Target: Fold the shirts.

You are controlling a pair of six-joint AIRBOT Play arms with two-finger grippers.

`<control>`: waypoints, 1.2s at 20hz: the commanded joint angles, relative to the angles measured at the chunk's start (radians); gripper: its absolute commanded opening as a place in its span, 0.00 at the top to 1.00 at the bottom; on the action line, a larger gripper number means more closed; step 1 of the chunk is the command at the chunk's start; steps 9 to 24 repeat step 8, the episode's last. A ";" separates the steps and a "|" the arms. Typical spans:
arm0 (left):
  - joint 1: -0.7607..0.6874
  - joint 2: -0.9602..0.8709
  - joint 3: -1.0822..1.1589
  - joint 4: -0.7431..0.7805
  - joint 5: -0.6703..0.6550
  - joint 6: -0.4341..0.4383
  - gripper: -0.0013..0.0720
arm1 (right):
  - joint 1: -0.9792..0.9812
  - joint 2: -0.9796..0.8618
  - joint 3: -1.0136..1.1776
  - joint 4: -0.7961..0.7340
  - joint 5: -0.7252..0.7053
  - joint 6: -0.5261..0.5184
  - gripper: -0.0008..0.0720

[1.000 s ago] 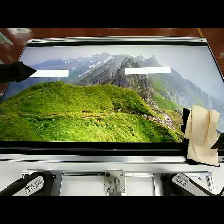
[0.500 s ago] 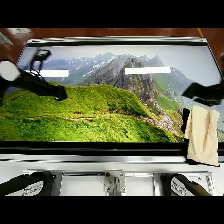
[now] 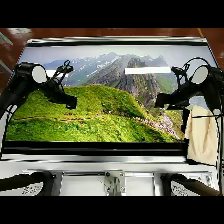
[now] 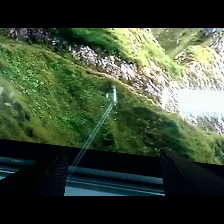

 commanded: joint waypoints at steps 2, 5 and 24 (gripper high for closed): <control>-0.002 -0.006 0.001 -0.001 -0.001 -0.001 0.03 | 0.013 -0.008 0.001 0.002 0.011 0.005 0.06; 0.003 -0.006 0.001 -0.001 -0.002 0.002 0.03 | 0.013 -0.008 0.001 0.002 0.011 0.005 0.06; 0.003 -0.006 0.001 -0.001 -0.002 0.002 0.03 | 0.013 -0.008 0.001 0.002 0.011 0.005 0.06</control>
